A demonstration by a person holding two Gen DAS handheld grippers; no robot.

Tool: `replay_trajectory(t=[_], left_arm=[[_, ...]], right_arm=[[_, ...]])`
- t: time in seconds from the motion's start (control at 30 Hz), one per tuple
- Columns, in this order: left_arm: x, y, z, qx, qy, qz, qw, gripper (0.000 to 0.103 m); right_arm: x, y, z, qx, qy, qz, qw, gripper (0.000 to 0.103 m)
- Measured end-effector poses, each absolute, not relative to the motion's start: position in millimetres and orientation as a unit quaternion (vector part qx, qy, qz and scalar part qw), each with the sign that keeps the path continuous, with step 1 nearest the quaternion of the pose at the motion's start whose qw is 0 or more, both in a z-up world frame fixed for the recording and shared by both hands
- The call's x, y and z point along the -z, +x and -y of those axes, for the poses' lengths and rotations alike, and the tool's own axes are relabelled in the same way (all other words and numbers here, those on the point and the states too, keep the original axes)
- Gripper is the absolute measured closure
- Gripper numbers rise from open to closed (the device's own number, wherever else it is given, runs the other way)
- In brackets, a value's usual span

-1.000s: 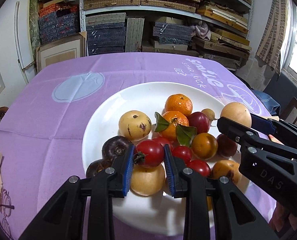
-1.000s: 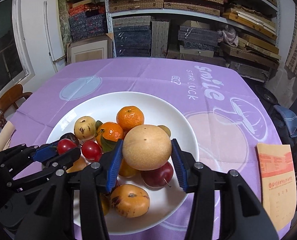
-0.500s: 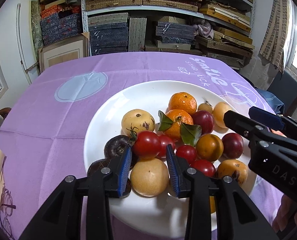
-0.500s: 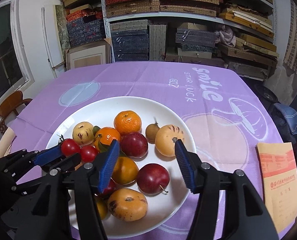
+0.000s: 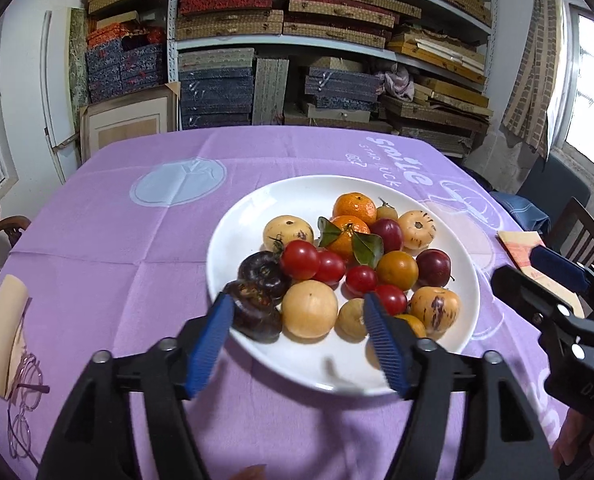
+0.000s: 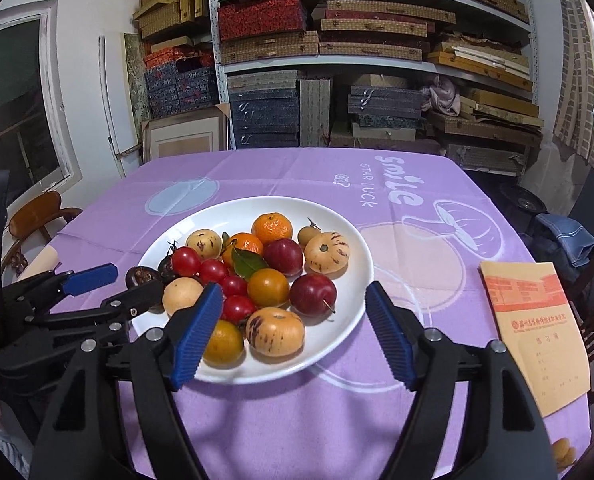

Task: Organize fruits
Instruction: 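Withdraw both grippers from the plate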

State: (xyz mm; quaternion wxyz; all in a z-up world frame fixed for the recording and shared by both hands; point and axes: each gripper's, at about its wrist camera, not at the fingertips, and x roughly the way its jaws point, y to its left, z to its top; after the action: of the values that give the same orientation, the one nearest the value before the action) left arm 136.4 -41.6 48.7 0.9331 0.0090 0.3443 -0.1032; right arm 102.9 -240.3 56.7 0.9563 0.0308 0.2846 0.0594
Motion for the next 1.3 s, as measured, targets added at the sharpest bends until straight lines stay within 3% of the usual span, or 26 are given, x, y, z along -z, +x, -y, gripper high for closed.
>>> replay_trajectory(t=[0.07,0.2,0.3,0.4,0.53,1.3], left_arm=[[-50.1,128.1,38.1,0.103,0.009,-0.342,0.934,0.028],[-49.2,118.2,31.7,0.101,0.001,-0.352,0.931,0.010],[-47.4,109.5,32.7,0.089,0.007,-0.349,0.933,0.007],[-44.6,104.3,36.0,0.086,0.015,-0.352,0.932,0.006],[-39.1,95.2,41.2,0.087,0.019,-0.359,0.929,0.006],[-41.2,73.5,22.5,0.035,0.001,-0.345,0.938,0.003]], right_arm=[[-54.2,89.1,242.2,-0.056,0.032,-0.278,0.958,0.026],[-43.2,71.6,244.4,-0.059,0.040,-0.280,0.957,0.026],[-37.1,68.6,243.6,-0.056,0.031,-0.285,0.957,0.026],[-36.8,64.7,244.4,-0.059,0.038,-0.284,0.956,0.026],[-34.7,55.7,238.1,-0.061,0.040,-0.282,0.957,0.018],[-29.3,56.8,224.4,-0.043,0.010,-0.287,0.957,0.016]])
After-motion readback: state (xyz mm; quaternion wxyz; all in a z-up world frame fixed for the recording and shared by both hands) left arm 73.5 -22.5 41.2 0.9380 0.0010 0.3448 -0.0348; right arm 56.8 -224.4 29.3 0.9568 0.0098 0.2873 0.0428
